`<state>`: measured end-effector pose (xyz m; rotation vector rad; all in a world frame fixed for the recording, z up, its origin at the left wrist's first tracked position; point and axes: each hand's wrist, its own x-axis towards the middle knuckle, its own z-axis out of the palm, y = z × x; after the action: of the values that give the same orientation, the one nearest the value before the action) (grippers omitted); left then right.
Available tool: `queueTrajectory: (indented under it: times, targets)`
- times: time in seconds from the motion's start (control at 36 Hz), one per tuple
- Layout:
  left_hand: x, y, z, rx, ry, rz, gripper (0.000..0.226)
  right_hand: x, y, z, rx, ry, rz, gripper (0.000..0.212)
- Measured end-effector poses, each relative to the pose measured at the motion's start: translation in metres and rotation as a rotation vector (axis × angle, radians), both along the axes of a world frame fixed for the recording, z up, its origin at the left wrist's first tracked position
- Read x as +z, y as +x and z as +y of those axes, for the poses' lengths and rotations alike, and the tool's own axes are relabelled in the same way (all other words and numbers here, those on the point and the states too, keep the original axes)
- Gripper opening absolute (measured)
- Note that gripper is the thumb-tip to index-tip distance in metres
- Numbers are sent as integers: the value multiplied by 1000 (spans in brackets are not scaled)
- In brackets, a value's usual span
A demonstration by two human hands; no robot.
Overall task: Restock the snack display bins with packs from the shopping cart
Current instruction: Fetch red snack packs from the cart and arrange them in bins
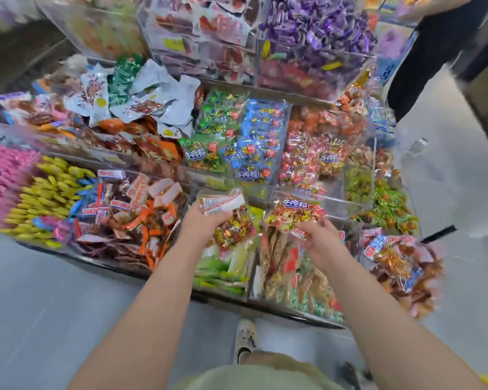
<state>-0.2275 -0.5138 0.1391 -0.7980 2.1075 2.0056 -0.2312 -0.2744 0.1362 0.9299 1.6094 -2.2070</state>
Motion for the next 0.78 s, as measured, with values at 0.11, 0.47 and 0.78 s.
queueTrajectory:
  times: [0.11,0.47,0.78]
  targets:
    - [18,-44,10,-35,1,42,65,16,-34,12,58,12,92,72]
    - [67,-129,24,-213,128,182,94,49,-87,40,-249,370,125,80]
    - [78,-186,41,-333,79,179,50,53,-129,69,-451,324,97,5]
